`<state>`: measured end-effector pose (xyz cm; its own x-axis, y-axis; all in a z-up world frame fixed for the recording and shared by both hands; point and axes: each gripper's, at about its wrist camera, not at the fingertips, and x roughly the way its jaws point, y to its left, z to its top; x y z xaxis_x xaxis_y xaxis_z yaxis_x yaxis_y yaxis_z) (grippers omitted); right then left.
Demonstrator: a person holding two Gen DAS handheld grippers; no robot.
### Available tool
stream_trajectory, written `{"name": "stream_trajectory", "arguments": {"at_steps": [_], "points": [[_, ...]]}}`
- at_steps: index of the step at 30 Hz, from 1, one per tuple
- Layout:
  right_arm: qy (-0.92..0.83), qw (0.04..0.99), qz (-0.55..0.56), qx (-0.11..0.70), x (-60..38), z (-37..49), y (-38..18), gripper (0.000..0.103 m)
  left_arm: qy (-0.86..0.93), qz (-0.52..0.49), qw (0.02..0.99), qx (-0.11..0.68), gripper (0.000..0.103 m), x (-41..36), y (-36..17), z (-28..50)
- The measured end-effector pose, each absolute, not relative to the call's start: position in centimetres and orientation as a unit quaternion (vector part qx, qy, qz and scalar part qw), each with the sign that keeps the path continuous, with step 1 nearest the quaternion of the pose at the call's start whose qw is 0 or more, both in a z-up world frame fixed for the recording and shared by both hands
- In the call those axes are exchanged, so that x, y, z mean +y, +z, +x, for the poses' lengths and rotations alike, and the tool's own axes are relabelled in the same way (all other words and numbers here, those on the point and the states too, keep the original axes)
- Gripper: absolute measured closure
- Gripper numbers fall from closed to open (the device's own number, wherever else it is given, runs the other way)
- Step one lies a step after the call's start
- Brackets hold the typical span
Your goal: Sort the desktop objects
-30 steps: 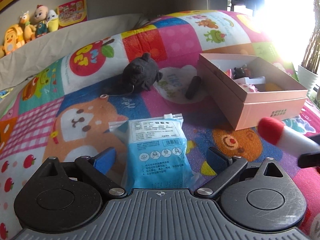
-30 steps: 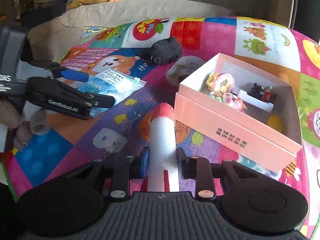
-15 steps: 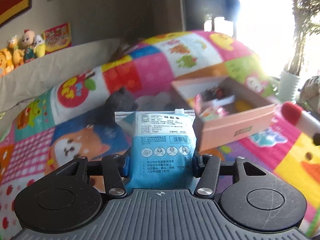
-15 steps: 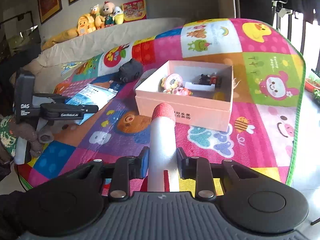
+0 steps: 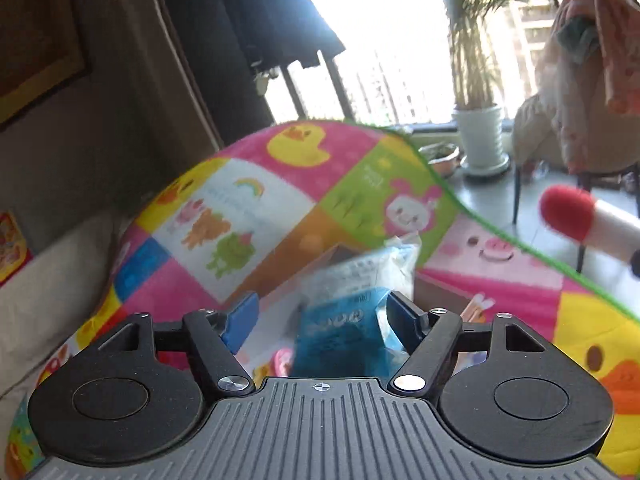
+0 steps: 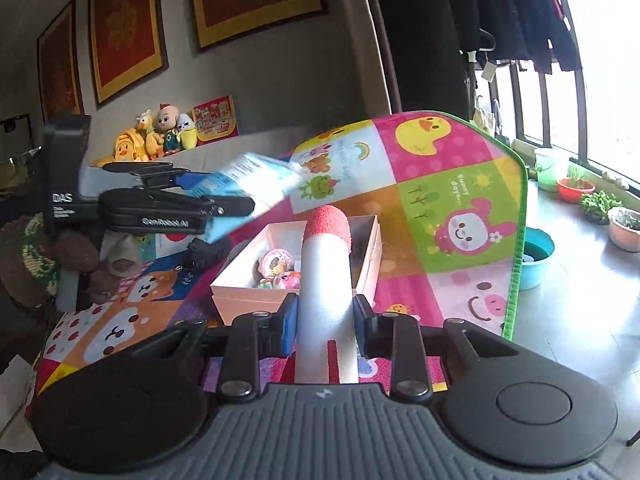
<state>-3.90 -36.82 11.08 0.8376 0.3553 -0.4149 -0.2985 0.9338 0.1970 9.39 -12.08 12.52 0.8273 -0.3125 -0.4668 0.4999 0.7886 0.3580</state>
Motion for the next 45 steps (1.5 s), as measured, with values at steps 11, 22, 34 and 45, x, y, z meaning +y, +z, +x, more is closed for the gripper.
{"name": "stream_trajectory", "arguments": {"at_steps": [11, 22, 34, 45], "points": [[0.185, 0.948, 0.082, 0.247, -36.0, 0.8, 11.9, 0.075, -0.068, 0.074, 0.957, 0.271, 0.008, 1.2, 8.1, 8.1], [0.188, 0.884, 0.213, 0.371, -23.2, 19.0, 11.7, 0.074, -0.057, -0.074, 0.958, 0.272, 0.006, 8.5, 6.1, 4.3], [0.151, 0.879, 0.112, 0.438, -18.9, 21.4, 8.0, 0.065, -0.028, -0.126, 0.957, 0.26, 0.003, 12.5, 3.6, 3.0], [0.092, 0.906, -0.018, 0.412, -17.1, 21.9, 7.6, 0.065, 0.023, -0.131, 0.959, 0.25, 0.003, 14.2, 2.4, 2.7]]}}
